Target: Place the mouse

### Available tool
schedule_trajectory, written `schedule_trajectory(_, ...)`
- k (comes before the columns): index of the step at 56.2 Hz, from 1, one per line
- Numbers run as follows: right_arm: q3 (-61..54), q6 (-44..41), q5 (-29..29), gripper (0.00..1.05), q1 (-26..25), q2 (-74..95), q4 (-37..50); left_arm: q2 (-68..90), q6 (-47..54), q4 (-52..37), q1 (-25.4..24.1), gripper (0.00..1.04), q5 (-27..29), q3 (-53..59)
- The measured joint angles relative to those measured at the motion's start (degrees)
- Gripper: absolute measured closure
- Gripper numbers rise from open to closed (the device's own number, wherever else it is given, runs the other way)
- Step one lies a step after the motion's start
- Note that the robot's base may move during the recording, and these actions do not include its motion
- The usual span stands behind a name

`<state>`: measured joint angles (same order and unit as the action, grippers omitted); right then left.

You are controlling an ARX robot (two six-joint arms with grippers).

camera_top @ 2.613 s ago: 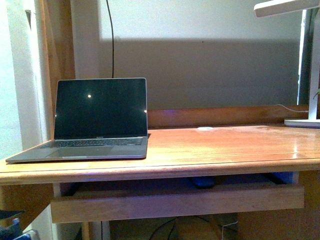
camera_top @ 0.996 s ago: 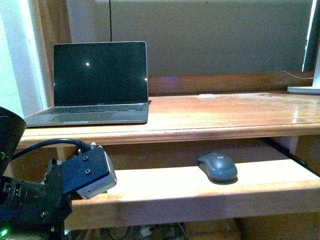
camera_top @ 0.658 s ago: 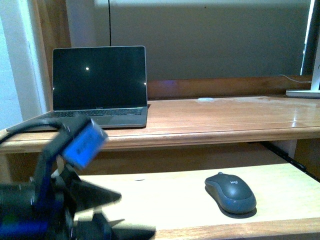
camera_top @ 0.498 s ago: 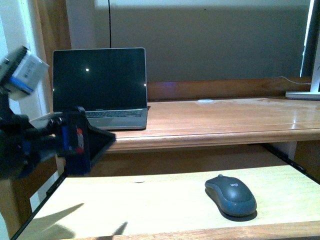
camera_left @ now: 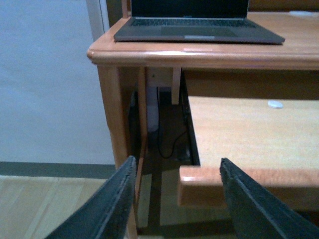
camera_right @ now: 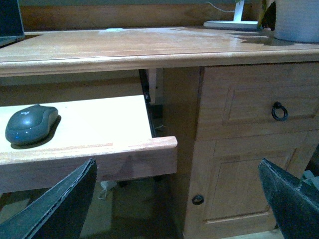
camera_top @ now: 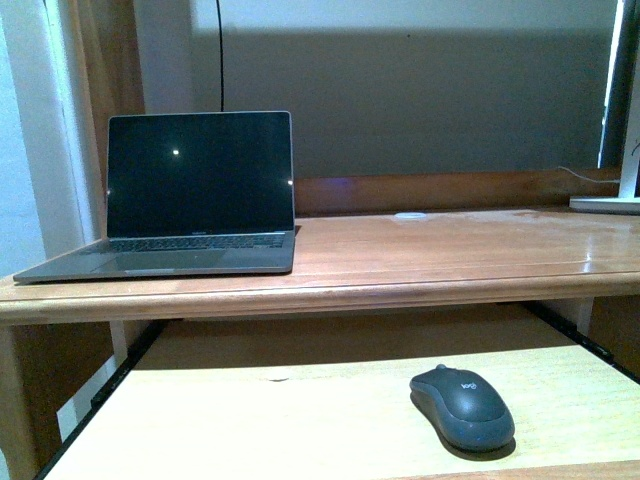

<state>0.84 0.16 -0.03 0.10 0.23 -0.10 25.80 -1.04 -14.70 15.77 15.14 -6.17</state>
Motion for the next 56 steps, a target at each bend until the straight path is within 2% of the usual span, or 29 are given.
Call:
schedule_trajectory(7,0.00,0.00,0.00,0.07,0.00,0.00,0.00,-10.82,0.20,5.42,-2.73,0.76,-2.73,1.46)
schedule_trajectory(9,0.00,0.00,-0.02,0.07,0.00,0.00,0.00,-12.48,0.20,5.88,-4.04,0.85,-3.87,1.53)
schedule_trajectory(13,0.00,0.00,0.00,0.07,0.00,0.00,0.00,-13.84,0.22,6.71,-5.31,0.96,-5.05,1.88)
schedule_trajectory(14,0.00,0.00,-0.02,0.07,0.00,0.00,0.00,-16.28,0.15,10.23,-5.66,1.03,-5.27,1.90)
schedule_trajectory(18,0.00,0.11,-0.33,0.07,-0.09,0.07,-0.04,-20.46,0.37,13.92,-6.69,1.02,-7.10,2.71)
schedule_trajectory(21,0.72,2.43,-9.25,0.07,-2.45,2.78,-1.01,-22.18,0.39,14.75,-10.34,1.02,-12.09,2.80)
schedule_trajectory(24,2.01,5.51,-17.81,0.07,-2.80,10.12,3.45,-22.80,0.42,14.78,-14.16,1.02,-14.10,2.80)
schedule_trajectory(26,2.49,6.34,-18.97,0.07,-1.99,14.21,6.80,-22.95,0.42,14.78,-14.84,1.02,-14.21,2.84)
schedule_trajectory(31,4.26,8.24,-17.27,0.07,0.46,24.63,16.02,-23.80,0.44,14.73,-15.28,1.02,-14.97,3.63)
schedule_trajectory(36,7.15,8.94,-13.31,0.07,2.95,33.99,23.91,-25.24,0.42,14.73,-15.39,1.02,-15.06,5.49)
schedule_trajectory(39,10.10,9.05,-10.32,0.07,6.14,41.16,28.81,-25.38,0.44,14.80,-15.41,1.02,-15.08,5.66)
schedule_trajectory(56,18.36,5.14,0.17,0.07,19.17,57.75,35.45,-25.49,0.44,14.80,-15.41,1.02,-15.06,5.66)
